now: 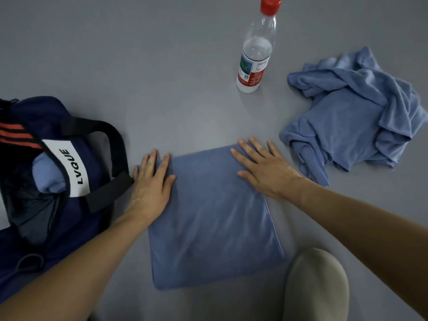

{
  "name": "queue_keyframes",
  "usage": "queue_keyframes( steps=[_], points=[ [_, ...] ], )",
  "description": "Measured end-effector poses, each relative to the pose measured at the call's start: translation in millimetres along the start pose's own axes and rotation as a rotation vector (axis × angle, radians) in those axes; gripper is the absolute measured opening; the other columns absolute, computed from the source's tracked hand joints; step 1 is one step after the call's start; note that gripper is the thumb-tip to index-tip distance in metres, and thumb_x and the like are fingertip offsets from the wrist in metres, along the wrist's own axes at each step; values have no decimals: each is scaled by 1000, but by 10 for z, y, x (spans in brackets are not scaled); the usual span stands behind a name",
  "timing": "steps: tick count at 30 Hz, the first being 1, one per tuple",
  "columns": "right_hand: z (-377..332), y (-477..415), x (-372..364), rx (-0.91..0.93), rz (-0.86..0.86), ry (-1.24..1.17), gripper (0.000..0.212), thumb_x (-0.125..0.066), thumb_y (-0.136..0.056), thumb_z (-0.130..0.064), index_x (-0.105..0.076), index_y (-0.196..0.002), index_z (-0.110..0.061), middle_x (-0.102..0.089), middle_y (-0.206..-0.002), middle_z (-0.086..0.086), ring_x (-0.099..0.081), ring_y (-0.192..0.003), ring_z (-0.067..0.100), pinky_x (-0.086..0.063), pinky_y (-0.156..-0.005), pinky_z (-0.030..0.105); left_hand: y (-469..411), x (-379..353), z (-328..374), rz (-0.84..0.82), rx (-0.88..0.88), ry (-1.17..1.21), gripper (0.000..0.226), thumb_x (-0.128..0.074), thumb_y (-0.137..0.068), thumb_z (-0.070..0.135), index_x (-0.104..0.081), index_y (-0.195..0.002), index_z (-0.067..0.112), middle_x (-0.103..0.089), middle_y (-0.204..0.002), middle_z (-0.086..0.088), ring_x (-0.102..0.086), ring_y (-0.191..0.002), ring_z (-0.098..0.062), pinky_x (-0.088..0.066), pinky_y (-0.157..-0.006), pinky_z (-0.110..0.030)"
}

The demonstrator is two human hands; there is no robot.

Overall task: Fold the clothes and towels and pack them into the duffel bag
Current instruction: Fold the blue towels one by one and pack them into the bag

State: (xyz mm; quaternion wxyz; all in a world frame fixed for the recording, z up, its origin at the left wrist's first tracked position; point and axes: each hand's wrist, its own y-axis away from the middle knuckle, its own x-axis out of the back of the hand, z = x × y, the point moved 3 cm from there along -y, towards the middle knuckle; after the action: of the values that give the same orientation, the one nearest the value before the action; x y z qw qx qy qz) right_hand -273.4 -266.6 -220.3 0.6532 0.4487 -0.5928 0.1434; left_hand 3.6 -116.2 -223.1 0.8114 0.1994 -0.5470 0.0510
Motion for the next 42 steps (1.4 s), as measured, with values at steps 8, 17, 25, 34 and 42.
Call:
queue_keyframes(
  steps=[8, 17, 25, 34, 42],
  points=[
    [-31, -56, 157, -42, 201, -203, 51, -37, -96, -19, -49, -146, -24, -44, -152, 10, -42, -138, 37, -36, -109, 56, -172, 457, -286, 122, 133, 66, 24, -73, -88, 19, -68, -112, 16, -67, -104, -8, -59, -95, -30, -49, -84, -40],
    [237, -331, 400, -301, 301, -378, 27, -50, -90, -6, -64, -113, -11, -63, -109, 14, -53, -106, 36, -43, -84, 40, -387, 592, -212, 146, 188, 160, 9, -73, -88, 19, -69, -94, 15, -61, -87, 0, -57, -83, -22, -39, -74, -30],
    [193, 69, 849, -290, 540, -616, 15, -56, -92, -14, -67, -101, -20, -53, -101, -4, -53, -87, 14, -36, -75, 27, 66, 934, -18, 371, 42, 304, 8, -66, -94, 17, -64, -101, 13, -63, -97, -1, -56, -89, -16, -43, -81, -33],
    [-136, 1379, 52, 57, 323, -387, 24, -46, -91, -26, -65, -102, -19, -55, -109, 0, -56, -93, 23, -54, -67, 43, 1429, 346, -146, 136, -171, 46, 12, -61, -92, 24, -66, -94, 14, -65, -95, 0, -57, -88, -22, -42, -78, -30],
    [-408, 1415, -272, 48, 250, -239, 25, -48, -79, -27, -68, -92, -17, -58, -102, 5, -58, -85, 30, -53, -69, 42, 1650, 2, -28, 15, -237, -169, 36, -52, -89, 53, -71, -93, 23, -66, -98, 7, -61, -96, -25, -42, -82, -37]
  ],
)
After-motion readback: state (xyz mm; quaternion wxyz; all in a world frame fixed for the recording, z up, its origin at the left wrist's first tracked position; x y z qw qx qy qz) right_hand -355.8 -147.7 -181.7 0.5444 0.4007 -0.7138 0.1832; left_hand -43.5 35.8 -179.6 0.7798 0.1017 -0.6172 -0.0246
